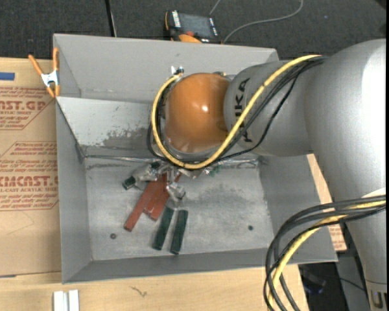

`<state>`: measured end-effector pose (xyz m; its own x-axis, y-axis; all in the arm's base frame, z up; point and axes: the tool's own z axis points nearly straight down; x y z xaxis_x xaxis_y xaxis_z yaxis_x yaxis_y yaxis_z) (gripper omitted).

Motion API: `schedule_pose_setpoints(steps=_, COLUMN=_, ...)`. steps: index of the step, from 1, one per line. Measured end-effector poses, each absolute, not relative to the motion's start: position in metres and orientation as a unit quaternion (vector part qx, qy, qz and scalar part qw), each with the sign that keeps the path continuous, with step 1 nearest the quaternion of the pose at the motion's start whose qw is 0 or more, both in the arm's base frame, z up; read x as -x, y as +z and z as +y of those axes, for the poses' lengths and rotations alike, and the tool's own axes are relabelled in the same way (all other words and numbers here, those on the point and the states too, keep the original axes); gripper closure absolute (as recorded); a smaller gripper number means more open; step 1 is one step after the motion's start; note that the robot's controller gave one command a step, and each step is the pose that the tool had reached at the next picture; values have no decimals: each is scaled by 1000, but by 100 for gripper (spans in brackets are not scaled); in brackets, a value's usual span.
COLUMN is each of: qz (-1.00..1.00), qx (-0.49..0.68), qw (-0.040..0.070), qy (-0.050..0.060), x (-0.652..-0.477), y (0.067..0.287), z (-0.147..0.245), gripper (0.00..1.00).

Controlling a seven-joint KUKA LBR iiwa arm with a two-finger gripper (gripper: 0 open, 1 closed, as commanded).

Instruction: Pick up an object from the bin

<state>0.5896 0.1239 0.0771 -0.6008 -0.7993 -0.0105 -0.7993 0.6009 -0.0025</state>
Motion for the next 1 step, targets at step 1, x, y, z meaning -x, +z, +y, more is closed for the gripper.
schedule_pose_setpoints(steps=1, qz=895, qx=446, qw=2, qy=0, x=-590, y=108, z=125, gripper=100)
